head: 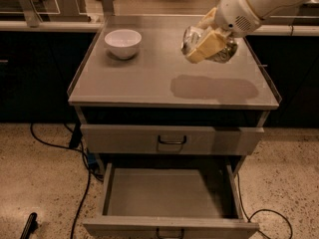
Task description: Place 7up can into middle drawer
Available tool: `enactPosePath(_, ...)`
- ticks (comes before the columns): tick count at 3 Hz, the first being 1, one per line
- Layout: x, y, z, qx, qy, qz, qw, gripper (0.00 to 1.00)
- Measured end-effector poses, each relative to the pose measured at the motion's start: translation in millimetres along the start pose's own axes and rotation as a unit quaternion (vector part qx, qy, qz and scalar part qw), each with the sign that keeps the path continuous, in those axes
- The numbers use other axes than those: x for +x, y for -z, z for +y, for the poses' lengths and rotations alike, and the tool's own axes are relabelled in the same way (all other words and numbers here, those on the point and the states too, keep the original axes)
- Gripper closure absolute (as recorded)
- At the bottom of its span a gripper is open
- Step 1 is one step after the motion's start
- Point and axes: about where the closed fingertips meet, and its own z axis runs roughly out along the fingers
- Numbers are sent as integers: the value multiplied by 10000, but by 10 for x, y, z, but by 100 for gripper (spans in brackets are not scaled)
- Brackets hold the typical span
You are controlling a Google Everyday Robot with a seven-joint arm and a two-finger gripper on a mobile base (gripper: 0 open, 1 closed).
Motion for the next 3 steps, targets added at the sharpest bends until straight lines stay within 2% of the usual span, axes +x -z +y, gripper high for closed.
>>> enactPosePath(1, -188, 215, 176, 340, 104, -121, 9993, 100)
enactPosePath(2, -188, 215, 177, 340, 104, -121, 9993, 100)
enactPosePath(3, -113, 144, 339, 391, 40, -216, 9990, 100)
